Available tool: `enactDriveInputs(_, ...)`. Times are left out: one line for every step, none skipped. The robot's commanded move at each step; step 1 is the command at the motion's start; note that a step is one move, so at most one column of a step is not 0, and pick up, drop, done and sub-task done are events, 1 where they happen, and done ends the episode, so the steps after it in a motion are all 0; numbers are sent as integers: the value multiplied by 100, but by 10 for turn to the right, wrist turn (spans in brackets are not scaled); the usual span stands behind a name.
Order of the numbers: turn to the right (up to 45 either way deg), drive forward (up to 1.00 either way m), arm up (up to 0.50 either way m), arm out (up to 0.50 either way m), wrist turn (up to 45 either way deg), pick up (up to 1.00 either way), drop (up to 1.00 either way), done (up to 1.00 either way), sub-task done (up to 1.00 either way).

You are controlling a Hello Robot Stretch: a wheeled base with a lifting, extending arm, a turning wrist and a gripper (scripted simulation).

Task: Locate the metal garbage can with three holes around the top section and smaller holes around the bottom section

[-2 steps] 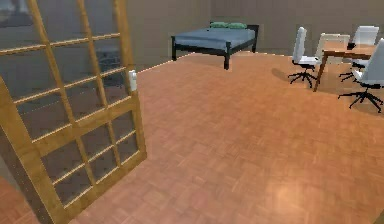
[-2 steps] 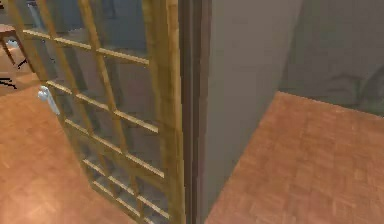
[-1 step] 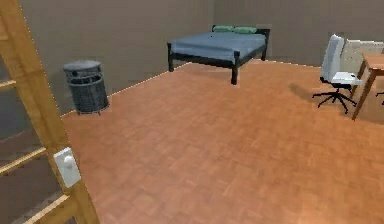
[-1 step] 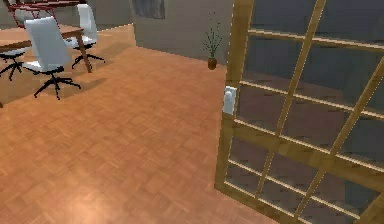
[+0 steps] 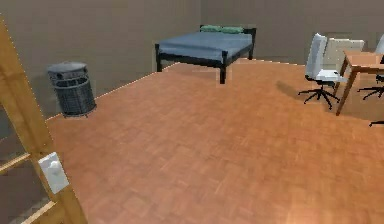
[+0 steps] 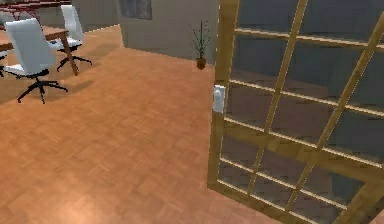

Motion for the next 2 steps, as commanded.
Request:
enactDriveInputs(0, 65, 0, 0, 0, 0, 0, 0, 0)
enactDriveInputs(-60, 0, 0, 0, 0, 0, 0, 0, 0)
